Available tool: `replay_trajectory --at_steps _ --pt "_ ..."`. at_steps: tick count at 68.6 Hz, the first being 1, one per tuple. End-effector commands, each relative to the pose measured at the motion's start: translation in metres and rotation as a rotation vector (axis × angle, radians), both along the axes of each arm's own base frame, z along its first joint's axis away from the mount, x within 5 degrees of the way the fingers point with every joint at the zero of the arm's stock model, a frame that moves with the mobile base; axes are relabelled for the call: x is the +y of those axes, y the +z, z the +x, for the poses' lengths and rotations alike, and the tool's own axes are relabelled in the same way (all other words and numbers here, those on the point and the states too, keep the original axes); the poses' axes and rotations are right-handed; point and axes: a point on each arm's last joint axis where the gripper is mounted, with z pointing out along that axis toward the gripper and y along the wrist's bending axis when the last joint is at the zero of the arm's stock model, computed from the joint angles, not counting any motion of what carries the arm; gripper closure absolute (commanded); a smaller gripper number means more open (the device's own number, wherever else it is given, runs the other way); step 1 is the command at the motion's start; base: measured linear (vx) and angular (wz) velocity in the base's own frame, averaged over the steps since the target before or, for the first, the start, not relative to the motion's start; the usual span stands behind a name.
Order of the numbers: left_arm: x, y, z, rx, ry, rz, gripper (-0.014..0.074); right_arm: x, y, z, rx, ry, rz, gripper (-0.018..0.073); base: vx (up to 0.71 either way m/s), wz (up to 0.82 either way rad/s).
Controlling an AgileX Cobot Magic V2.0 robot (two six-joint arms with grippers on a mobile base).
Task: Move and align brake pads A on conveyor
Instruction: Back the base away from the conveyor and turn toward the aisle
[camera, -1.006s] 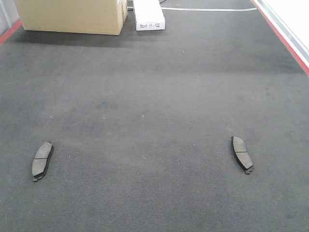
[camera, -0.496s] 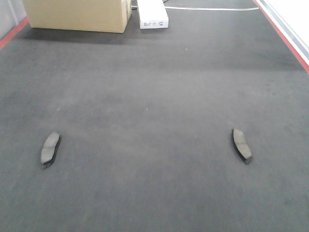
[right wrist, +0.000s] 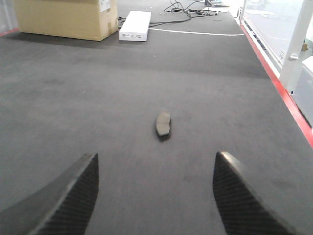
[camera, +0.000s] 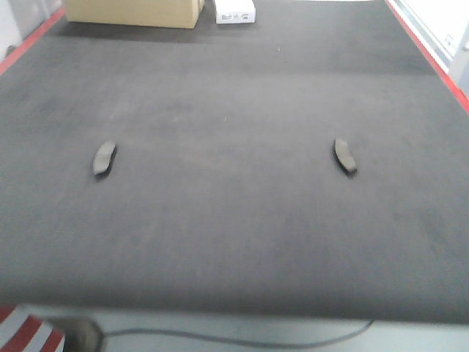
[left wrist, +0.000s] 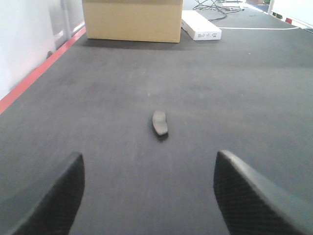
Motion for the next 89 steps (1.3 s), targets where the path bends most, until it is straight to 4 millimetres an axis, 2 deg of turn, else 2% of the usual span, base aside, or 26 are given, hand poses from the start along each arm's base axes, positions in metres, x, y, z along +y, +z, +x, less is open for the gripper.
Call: replay_trajectory --at_steps 1,61,74,89 --pt "-0.0015 0.0137 0.0006 -0.078 -0.018 0.000 0.0059 0.0001 0.0150 0.0005 -0.097 0.003 -0.007 0.0070 -0.45 0.05" --pt "-0.0015 0.0137 0.0006 -0.078 -0.018 0.000 0.0059 0.0001 0.0151 0.0006 -0.098 0.003 -0.007 0.0069 -0.41 -0.03" --pt "-0.0015 0.0137 0.0006 -0.078 -0.018 0.000 0.0059 0.0001 0.0151 0.0006 -0.098 0.003 -0.007 0.0069 -0.25 -0.47" --pt "-0.0015 0.0137 0.0006 -0.078 -0.018 0.000 0.0059 0.0001 0.0150 0.0005 -0.097 0.003 -0.007 0.0069 -0.23 -0.90"
